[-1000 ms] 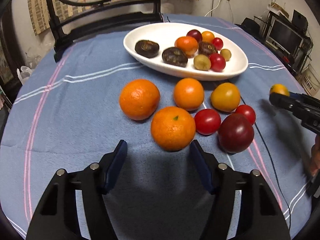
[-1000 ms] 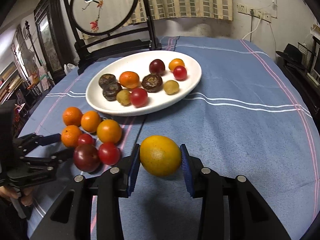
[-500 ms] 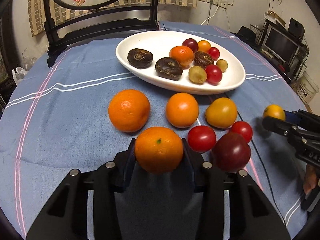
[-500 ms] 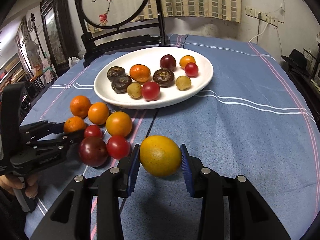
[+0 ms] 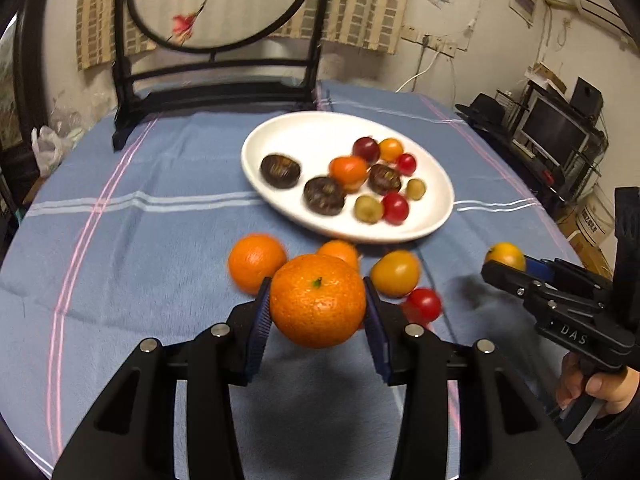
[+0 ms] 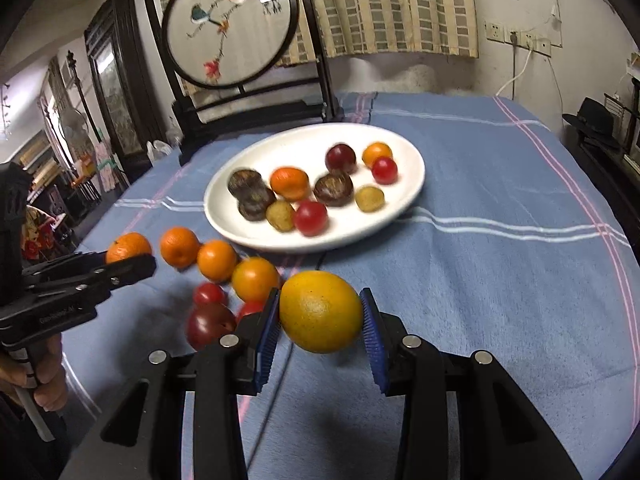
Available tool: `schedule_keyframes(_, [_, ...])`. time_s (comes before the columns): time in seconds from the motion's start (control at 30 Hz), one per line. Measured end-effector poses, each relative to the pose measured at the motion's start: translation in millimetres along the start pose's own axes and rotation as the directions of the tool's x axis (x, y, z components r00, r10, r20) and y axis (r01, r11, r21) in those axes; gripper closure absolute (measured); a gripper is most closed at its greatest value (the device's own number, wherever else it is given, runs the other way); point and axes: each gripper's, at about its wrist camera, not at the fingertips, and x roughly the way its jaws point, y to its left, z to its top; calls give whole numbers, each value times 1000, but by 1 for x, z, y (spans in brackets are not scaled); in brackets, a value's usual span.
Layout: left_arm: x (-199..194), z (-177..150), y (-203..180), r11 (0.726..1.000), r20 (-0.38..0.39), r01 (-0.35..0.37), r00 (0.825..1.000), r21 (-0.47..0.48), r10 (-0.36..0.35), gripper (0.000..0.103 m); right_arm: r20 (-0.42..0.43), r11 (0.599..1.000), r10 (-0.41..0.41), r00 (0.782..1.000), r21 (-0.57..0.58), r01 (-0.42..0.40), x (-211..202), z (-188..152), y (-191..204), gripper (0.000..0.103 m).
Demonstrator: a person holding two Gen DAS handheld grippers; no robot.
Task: Organize fruits
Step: 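Move both tools over the white plate and release both fruits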
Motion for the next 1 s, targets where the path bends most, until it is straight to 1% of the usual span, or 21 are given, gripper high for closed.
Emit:
schedule_keyframes(0.1, [4, 20, -4, 1000, -7, -8, 1000, 3, 8, 61, 9, 1000, 18, 1000, -14, -17, -2, 17, 5, 63])
schedule_keyframes(0.2, [16, 37, -4, 999, -12, -36, 999, -14, 35, 61, 21, 999, 10, 1000, -43, -10, 5, 39, 12, 64])
schedule_keyframes(0.27, [29, 50, -3, 999, -22, -36, 999, -34, 35, 61, 30, 999, 2, 1000, -53, 0, 13, 50, 13, 64])
schedule_keyframes(0.43, [69, 82, -2, 996, -58, -48, 997, -69, 44, 61, 10, 998, -14, 1000, -54, 14, 49, 75, 9, 63])
schedule_keyframes(0.5, [84, 93, -2, 996, -65, -49, 997, -75, 44, 61, -1, 999, -17, 1000, -43, 17, 62, 80, 6, 63])
schedule_keyframes(0.6, [105, 106, 0, 994, -78, -75, 995, -76, 69, 61, -8, 999, -26, 1000, -32, 25, 81, 86, 2, 63])
schedule_keyframes(0.73, [127, 110, 1, 994, -96, -74, 993, -78, 67, 60, -22, 1000, -14, 1000, -8, 13, 100, 87, -4, 63])
schedule_keyframes(0.77, [127, 111, 2, 993, -76, -76, 995, -85, 69, 60, -23, 1000, -3, 1000, 5, 3, 104, 86, -6, 63])
schedule_keyframes(0.8, [128, 112, 3, 993, -63, -79, 995, -88, 73, 57, -17, 1000, 7, 1000, 25, -7, 107, 85, -9, 60])
schedule_keyframes(0.83, [130, 114, 3, 993, -60, -81, 995, -91, 75, 38, -13, 999, 14, 1000, 39, -13, 108, 85, -12, 47])
schedule_keyframes(0.87, [130, 115, 4, 992, -61, -84, 995, -99, 79, 26, -10, 998, 16, 1000, 56, -16, 108, 84, -15, 42])
schedule_keyframes(0.9, [128, 116, 6, 990, -60, -85, 995, -115, 78, 13, -5, 998, 16, 1000, 60, -16, 106, 83, -17, 42])
schedule_keyframes(0.97, [120, 115, 10, 987, -36, -44, 999, -154, 39, 13, 5, 997, 21, 1000, 68, -22, 99, 84, -20, 41])
schedule_keyframes(1.0, [116, 114, 12, 986, -36, -33, 999, -162, 27, 12, 9, 997, 28, 1000, 77, -29, 97, 84, -22, 40])
